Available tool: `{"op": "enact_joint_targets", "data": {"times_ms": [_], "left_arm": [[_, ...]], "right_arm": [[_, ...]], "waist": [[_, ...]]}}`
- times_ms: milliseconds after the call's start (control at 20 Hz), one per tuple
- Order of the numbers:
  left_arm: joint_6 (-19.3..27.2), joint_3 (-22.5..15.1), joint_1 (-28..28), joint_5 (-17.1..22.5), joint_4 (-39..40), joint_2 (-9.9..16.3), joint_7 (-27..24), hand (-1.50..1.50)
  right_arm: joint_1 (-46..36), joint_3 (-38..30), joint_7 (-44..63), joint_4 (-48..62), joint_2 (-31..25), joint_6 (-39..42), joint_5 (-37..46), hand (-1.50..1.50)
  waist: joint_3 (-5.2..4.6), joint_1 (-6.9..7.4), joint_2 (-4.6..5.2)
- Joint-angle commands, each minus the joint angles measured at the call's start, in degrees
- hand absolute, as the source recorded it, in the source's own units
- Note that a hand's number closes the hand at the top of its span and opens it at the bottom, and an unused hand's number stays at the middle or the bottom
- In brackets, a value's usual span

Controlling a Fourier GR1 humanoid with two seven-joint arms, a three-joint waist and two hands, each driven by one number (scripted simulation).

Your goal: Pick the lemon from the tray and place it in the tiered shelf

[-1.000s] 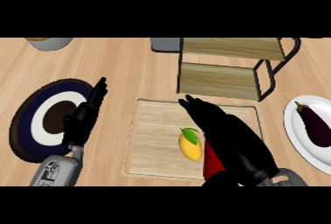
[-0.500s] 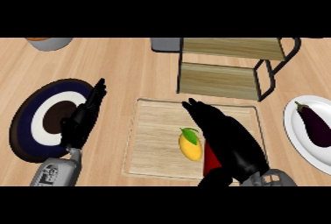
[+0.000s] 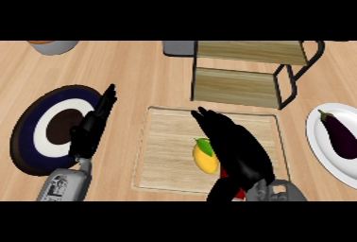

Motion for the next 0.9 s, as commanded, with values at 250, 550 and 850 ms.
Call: {"op": "enact_joint_targets", "data": {"times_ms": [250, 550, 850], "left_arm": [[-1.07, 0.80, 0.84, -1.32, -3.05, -0.62, 2.31, 0.00], [-3.57, 4.12, -0.92, 0.35, 1.90, -0.22, -0.58, 0.00], [-1.17, 0.67, 2.01, -3.08, -3.44, -3.36, 2.23, 0.00]], "right_arm": [[2.43, 1.23, -7.25, 8.25, 2.20, -3.56, 8.51, -1.50], [3.56, -2.05, -8.85, 7.49, 2.05, -1.23, 9.61, -1.50], [-1.73, -4.47, -12.30, 17.20, 5.75, -2.38, 12.15, -1.50]], "waist": [[0.01, 0.08, 0.03], [0.00, -0.10, 0.03], [0.00, 0.13, 0.03]]}}
